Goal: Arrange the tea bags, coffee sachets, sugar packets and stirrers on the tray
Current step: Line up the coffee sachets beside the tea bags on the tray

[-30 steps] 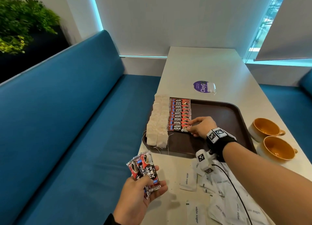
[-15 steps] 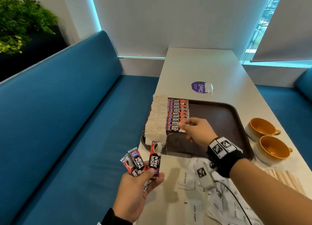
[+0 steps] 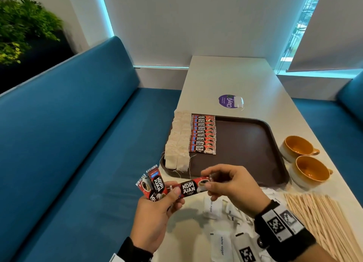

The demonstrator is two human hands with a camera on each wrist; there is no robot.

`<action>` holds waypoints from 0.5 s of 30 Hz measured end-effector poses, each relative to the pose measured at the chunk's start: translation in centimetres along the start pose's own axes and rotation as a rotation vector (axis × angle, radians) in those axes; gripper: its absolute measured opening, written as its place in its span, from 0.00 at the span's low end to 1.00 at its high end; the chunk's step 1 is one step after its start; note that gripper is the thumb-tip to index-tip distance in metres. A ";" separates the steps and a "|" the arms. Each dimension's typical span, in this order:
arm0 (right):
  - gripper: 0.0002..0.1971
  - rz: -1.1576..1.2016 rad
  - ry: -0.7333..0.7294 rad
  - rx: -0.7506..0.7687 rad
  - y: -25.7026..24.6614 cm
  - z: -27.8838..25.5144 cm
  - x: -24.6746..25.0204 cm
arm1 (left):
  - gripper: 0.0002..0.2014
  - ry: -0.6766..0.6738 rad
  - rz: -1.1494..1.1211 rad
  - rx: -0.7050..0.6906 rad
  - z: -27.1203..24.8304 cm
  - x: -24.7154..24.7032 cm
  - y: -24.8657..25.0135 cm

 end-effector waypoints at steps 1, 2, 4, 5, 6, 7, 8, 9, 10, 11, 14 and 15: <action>0.12 -0.015 0.012 0.002 0.0 0.4 0.4 | 0.10 -0.002 -0.019 0.013 0.1 -0.1 -0.1; 0.12 -0.014 0.045 0.006 -0.1 1.1 1.0 | 0.10 -0.005 -0.044 0.033 0.1 -0.1 -0.1; 0.11 0.032 0.170 -0.002 -0.2 3.1 3.2 | 0.10 -0.008 -0.096 0.090 0.2 -0.1 -0.4; 0.11 0.051 0.238 -0.009 0.0 4.3 4.4 | 0.12 -0.009 -0.114 0.118 0.2 -0.1 -0.6; 0.10 0.039 0.293 -0.013 0.2 5.6 5.6 | 0.14 -0.013 -0.123 0.139 0.2 0.0 -0.7; 0.10 -0.006 0.326 -0.017 0.5 6.9 6.4 | 0.16 -0.018 -0.119 0.151 0.1 0.0 -0.8; 0.10 -0.071 0.342 -0.024 1.0 8.1 6.9 | 0.17 -0.024 -0.106 0.156 0.0 0.0 -0.9; 0.10 -0.139 0.346 -0.036 1.5 9.2 7.2 | 0.18 -0.032 -0.091 0.158 -0.1 0.0 -0.9; 0.10 -0.196 0.343 -0.051 2.0 10.2 7.3 | 0.18 -0.040 -0.079 0.160 -0.2 0.0 -1.0; 0.10 -0.239 0.338 -0.069 2.5 11.1 7.2 | 0.18 -0.042 -0.069 0.167 -0.2 0.0 -1.2; 0.10 -0.371 0.314 -0.105 3.3 13.2 6.6 | 0.17 -0.042 -0.047 0.196 -0.4 0.1 -1.8; 0.10 -0.413 0.311 -0.111 3.4 13.7 6.4 | 0.17 -0.043 -0.039 0.203 -0.5 0.1 -1.9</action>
Point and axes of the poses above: each hand's wrist, its own z-axis towards the middle knuckle, its own x-axis out of the back of the hand, y = z × x, the point moved 8 cm from there along z, towards the middle knuckle, and after that the axes turned 8 degrees about y, right-handed, at the moved point
